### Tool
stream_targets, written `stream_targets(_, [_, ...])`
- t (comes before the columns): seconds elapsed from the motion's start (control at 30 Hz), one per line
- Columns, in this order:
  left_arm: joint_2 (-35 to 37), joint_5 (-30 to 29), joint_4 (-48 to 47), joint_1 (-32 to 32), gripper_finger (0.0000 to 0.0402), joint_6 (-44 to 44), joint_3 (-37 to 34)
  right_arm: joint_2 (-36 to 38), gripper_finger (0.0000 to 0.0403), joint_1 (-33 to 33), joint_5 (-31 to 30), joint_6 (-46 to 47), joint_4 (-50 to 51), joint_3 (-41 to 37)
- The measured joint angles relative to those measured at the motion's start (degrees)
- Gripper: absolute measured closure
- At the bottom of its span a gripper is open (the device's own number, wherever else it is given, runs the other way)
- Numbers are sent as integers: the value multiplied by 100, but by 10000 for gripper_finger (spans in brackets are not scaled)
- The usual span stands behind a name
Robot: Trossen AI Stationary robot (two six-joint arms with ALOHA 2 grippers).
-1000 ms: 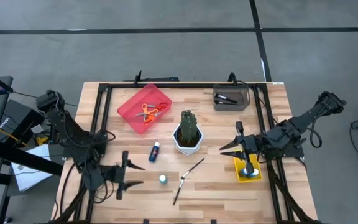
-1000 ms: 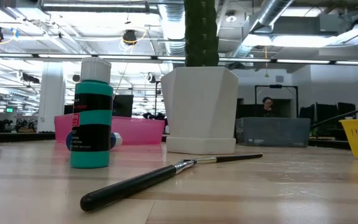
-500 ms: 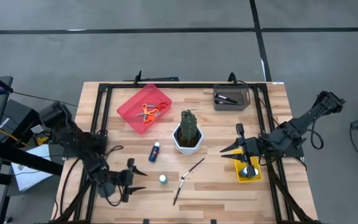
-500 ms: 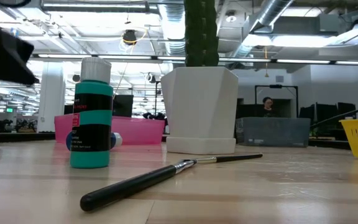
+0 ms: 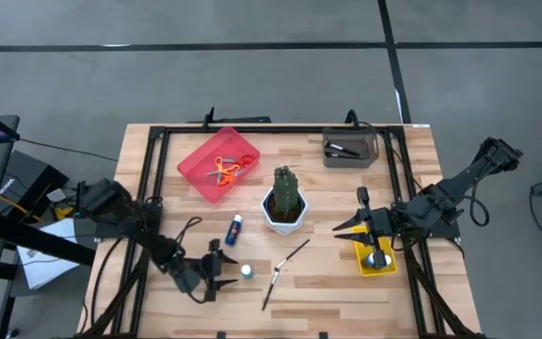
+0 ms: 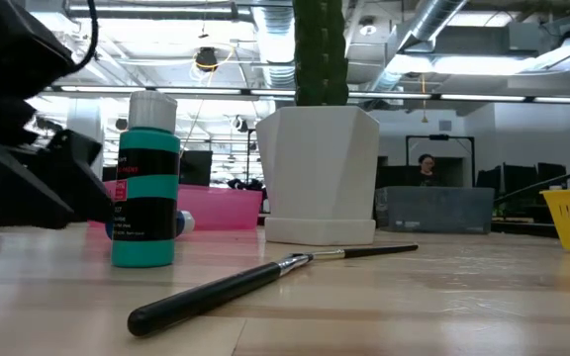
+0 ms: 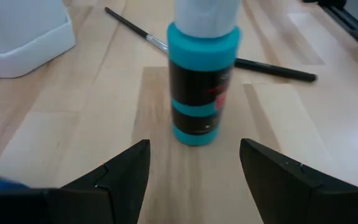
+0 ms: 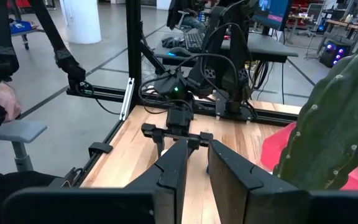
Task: Pick & Place Paint Supplies
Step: Put the light blue paint bottle into the yellow basket
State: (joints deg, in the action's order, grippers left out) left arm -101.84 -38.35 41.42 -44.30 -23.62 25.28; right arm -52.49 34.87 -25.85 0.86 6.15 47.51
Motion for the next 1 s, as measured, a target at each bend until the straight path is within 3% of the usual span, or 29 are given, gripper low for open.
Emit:
stream_targets(0.5, [-230, 1499, 343, 847, 160, 420, 177, 0, 342, 0, 2, 0, 2, 0])
stream_targets(1.0, [-229, 1613, 102, 942, 179, 574, 407, 0, 342, 2, 24, 0, 28, -2])
